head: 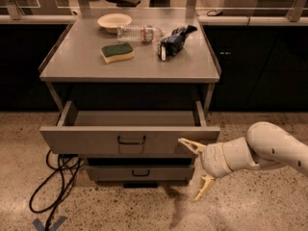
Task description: Close top drawer
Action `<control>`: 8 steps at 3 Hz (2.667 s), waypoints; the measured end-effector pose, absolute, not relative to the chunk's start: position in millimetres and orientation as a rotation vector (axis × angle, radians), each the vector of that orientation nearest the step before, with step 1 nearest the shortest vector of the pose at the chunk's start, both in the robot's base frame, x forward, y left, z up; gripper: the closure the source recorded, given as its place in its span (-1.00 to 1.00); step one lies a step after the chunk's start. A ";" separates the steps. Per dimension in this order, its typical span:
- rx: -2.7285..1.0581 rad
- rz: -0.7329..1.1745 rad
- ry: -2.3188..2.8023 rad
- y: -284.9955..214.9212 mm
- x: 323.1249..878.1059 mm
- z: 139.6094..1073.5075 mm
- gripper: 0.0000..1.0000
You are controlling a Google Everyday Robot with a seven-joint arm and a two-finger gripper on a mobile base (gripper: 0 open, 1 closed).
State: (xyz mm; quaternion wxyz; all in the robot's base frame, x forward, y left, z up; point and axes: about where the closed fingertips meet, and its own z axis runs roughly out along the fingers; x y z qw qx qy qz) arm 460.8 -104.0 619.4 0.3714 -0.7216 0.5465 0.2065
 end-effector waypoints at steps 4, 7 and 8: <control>-1.883 0.468 1.415 -87.0 526.3 597.3 -1.00; -1.836 0.344 1.447 -98.2 594.5 612.6 -1.00; -1.836 0.344 1.447 -98.2 593.5 612.7 -1.00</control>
Offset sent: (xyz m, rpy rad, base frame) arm 0.1348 0.0740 0.0050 -0.1441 -0.0036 -0.1338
